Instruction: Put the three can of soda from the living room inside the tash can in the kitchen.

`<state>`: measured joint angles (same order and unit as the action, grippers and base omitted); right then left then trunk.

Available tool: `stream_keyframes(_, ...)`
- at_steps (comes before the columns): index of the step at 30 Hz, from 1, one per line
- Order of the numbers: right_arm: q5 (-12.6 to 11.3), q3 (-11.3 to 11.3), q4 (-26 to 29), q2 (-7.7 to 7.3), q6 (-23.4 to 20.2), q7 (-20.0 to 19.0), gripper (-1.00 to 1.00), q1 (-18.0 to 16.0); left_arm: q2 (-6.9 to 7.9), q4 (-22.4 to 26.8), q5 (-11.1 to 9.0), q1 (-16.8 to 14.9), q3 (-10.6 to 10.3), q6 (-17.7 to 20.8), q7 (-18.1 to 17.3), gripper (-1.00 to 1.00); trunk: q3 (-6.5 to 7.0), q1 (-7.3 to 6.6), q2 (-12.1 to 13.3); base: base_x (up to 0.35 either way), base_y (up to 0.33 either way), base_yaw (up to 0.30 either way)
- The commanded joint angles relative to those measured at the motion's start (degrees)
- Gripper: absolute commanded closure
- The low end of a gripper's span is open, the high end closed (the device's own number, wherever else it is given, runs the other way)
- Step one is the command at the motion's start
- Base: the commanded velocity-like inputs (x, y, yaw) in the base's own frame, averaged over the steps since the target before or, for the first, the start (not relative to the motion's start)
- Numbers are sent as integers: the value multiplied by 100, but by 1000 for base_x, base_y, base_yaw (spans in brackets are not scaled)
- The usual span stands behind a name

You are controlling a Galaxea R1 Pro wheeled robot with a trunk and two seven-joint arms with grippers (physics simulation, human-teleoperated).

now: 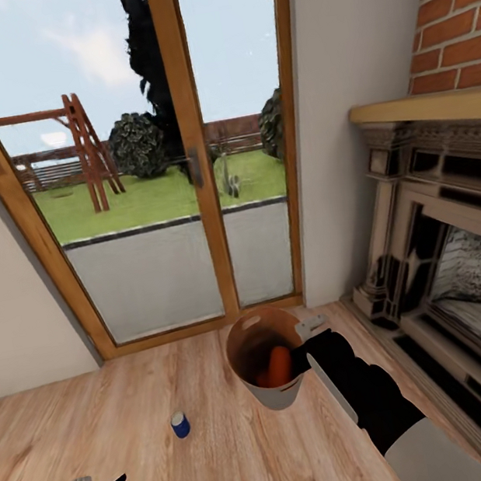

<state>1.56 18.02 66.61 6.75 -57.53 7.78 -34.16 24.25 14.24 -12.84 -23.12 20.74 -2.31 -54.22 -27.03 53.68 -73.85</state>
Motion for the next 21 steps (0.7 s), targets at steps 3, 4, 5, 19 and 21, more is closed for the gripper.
stream_keyframes(3,-16,-1,4,1,2,-13,100,-3,0,0,0,0,0,1,0,-100,1,0,-1,327,187,9)
stream_keyframes(4,-16,-1,5,1,3,-13,100,-3,0,0,0,0,0,2,-1,-100,1,0,-1,324,197,58)
stream_keyframes(5,-17,0,2,0,4,-13,100,-3,0,0,0,0,0,2,-1,-100,1,0,-1,322,201,118)
stream_keyframes(19,-17,0,1,1,3,-13,100,-3,8,-8,0,0,0,-7,-1,-100,1,0,-1,310,175,207)
stream_keyframes(21,-17,0,1,1,0,-13,100,-2,9,-9,0,0,0,-7,-1,-100,1,0,-1,337,-17,41)
